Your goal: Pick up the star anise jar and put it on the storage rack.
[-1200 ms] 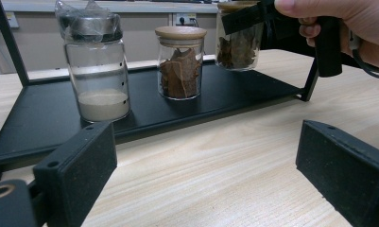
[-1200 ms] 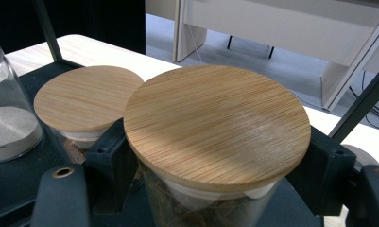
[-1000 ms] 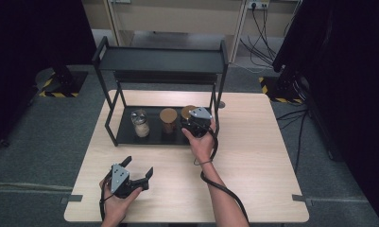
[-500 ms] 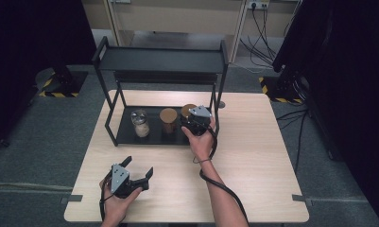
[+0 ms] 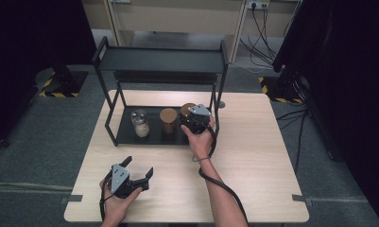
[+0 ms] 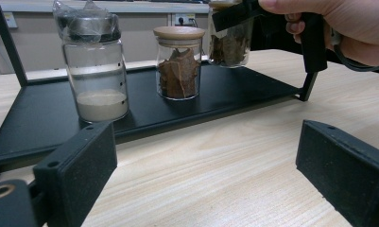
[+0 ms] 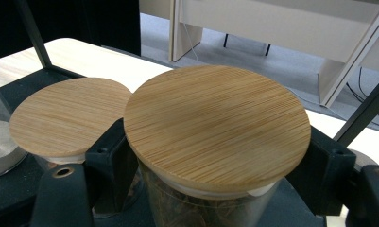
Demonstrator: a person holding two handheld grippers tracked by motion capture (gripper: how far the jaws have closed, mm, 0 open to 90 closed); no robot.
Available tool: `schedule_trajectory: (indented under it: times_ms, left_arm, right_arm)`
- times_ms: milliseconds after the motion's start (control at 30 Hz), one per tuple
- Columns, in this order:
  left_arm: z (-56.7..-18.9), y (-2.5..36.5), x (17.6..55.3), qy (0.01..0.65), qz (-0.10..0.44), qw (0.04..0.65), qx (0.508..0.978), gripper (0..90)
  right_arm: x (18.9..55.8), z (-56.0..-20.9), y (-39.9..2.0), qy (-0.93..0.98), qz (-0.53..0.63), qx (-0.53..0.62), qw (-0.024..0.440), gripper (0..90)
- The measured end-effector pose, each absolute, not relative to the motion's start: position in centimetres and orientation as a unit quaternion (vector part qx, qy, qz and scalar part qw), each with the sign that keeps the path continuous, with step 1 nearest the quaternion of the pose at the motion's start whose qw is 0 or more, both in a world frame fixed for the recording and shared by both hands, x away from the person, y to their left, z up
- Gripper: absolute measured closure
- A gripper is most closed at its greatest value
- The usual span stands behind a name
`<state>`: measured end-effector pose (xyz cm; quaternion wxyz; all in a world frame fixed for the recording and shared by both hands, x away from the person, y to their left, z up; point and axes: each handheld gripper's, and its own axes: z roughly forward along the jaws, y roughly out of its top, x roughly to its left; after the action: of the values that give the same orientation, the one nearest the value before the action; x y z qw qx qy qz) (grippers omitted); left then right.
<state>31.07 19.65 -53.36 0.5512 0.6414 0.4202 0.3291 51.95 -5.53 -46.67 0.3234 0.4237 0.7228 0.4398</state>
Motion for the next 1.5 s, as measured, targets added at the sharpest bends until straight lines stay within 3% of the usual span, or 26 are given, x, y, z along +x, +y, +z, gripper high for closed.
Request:
schedule_trajectory:
  times_ms: [1500]
  left_arm:
    - [-53.4,19.6,31.0,0.416,0.331,0.551,0.643,5.4]
  right_arm:
    - [53.6,-47.6,-5.6,0.718,0.428,0.447,0.319,25.8]
